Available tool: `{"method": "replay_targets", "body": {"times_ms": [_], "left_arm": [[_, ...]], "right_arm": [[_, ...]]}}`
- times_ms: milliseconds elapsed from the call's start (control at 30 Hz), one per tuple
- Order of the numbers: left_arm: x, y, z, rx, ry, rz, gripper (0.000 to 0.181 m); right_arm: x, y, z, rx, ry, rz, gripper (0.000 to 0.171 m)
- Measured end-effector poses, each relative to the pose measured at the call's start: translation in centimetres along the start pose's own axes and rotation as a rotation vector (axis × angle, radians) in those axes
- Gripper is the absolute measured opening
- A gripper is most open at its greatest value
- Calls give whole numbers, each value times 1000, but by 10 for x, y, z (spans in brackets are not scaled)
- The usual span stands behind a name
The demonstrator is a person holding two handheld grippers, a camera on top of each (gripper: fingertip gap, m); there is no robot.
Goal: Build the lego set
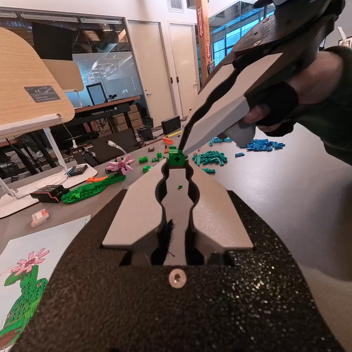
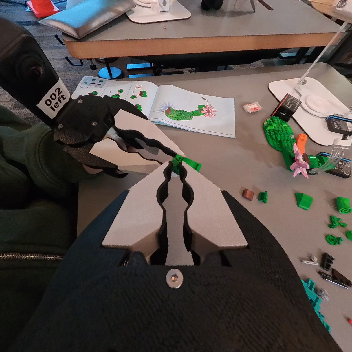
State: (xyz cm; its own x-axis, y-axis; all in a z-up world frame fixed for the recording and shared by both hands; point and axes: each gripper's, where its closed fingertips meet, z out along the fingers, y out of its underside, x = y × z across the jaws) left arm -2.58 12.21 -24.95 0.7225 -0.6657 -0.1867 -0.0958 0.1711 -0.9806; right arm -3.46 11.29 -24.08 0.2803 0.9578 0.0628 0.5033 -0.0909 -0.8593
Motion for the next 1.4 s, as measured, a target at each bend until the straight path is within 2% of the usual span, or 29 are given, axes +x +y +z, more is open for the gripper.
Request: {"method": "replay_targets", "body": {"times_ms": [733,900,967,1100,1167,1400], "left_arm": [[2,2,1,-10,7,13,14],[-7,3,0,-19,-44,3,14],[-13,2,-2,-14,-80,6,14],[-17,-2,-5,10,-114,17,14],[-17,-3,-5,13,-118,21,14],[-17,-2,-5,12,-112,17,14]], "right_arm": [[3,0,1,3,21,2,6],[13,-4,-11,34,89,-23,6],[25,12,-16,-24,134,-36,6],[36,80,-8,-281,130,-53,6],[36,103,-3,-355,119,-52,6],[36,123,8,-429,109,-49,6]]}}
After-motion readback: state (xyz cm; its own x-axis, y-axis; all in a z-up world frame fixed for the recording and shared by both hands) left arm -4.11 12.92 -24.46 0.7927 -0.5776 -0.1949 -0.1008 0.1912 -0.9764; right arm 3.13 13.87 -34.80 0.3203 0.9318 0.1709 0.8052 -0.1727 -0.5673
